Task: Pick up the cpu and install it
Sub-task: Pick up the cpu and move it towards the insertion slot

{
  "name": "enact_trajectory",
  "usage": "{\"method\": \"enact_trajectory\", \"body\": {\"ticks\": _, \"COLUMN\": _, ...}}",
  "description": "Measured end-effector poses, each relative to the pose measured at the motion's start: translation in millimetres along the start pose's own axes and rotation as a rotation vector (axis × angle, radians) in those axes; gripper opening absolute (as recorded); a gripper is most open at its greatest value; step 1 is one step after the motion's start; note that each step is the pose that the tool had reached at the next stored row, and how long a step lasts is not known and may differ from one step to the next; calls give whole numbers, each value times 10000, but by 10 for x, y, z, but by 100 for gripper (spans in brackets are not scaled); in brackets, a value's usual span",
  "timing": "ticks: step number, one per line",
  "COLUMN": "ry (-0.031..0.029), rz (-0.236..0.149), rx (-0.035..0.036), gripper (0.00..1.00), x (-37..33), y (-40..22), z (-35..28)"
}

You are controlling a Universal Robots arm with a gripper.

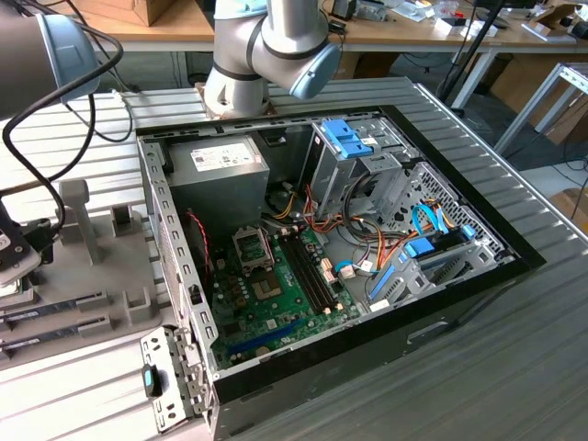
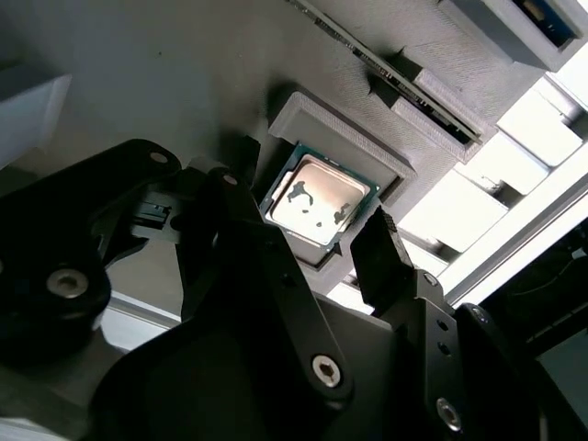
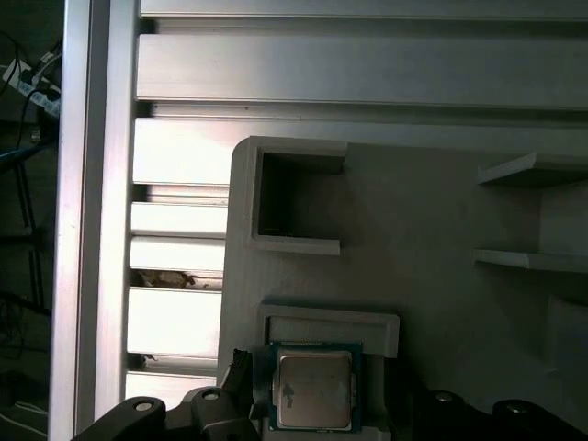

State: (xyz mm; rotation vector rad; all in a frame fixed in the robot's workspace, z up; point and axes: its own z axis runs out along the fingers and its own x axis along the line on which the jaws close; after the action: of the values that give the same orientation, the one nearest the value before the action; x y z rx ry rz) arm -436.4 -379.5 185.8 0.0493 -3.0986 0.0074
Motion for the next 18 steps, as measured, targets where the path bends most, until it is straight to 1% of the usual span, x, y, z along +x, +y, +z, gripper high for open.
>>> {"method": "enact_trajectory", "body": {"ticks": 8, "ry": 0, "rz": 1, "rx": 0, "gripper": 67, "x": 1, "y": 2, "z": 0}}
{"method": "enact_trajectory", "body": {"ticks": 9, "ry": 0, "rz": 1, "rx": 0, "gripper": 66, "x": 1, "y": 2, "z": 0}}
{"method": "enact_trajectory", "body": {"ticks": 11, "ry": 0, "rz": 1, "rx": 0, "gripper": 53, "x": 1, "y": 2, "z": 0}}
{"method": "enact_trajectory", "body": {"ticks": 12, "ry": 0, "rz": 1, "rx": 1, "gripper": 53, "x": 1, "y": 2, "z": 0}}
{"method": "enact_trajectory", "body": {"ticks": 13, "ry": 0, "rz": 1, "rx": 0, "gripper": 47, "x": 1, "y": 2, "z": 0}}
{"method": "enact_trajectory", "body": {"ticks": 18, "ry": -1, "rz": 1, "rx": 0, "gripper": 47, "x": 1, "y": 3, "z": 0}}
